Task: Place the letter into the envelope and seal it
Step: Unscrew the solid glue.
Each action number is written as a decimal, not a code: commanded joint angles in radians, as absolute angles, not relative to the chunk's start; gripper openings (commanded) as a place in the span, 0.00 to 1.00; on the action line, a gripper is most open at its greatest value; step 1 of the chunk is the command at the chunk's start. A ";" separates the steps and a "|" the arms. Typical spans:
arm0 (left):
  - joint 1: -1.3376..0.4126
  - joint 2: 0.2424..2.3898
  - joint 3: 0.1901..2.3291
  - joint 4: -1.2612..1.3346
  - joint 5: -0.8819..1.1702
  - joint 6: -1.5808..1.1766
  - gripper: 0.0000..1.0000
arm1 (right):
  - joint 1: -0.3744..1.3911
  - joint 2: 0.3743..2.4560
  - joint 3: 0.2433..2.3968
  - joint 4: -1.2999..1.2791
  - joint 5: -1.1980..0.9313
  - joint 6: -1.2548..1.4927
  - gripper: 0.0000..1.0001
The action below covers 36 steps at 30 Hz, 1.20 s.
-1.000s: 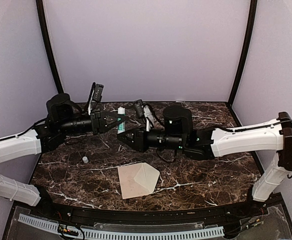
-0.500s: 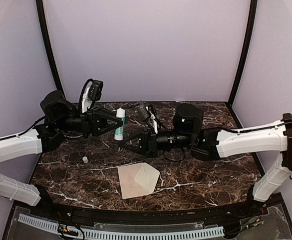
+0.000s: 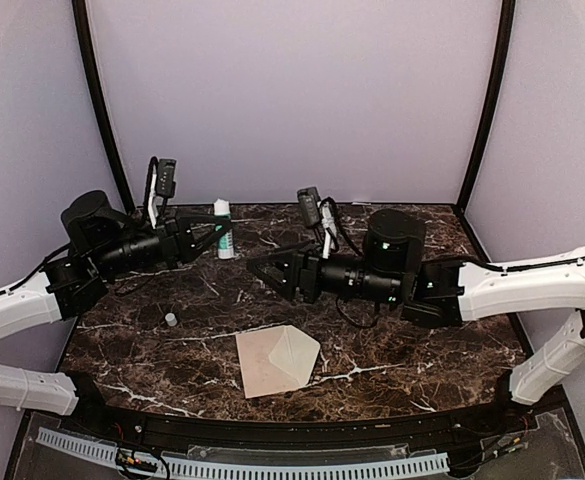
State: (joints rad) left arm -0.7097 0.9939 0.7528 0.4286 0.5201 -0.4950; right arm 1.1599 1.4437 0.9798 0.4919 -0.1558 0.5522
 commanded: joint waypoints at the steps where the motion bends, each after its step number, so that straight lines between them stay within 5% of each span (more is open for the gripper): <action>1: -0.707 0.986 0.766 0.286 0.259 -0.462 0.00 | 1.214 1.521 1.113 0.292 0.189 0.536 0.61; 12: -0.707 1.023 0.767 0.276 0.267 -0.501 0.00 | 1.257 1.718 1.370 0.132 0.309 0.521 0.58; 36: -0.707 1.054 0.766 0.333 0.402 -0.515 0.00 | 1.229 1.730 1.348 0.255 0.178 0.529 0.00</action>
State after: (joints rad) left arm -0.7040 1.0557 0.7528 0.2798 0.3077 -0.5087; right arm 1.2469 1.7699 1.3930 0.1295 0.2584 0.5163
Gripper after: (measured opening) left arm 0.213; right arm 0.175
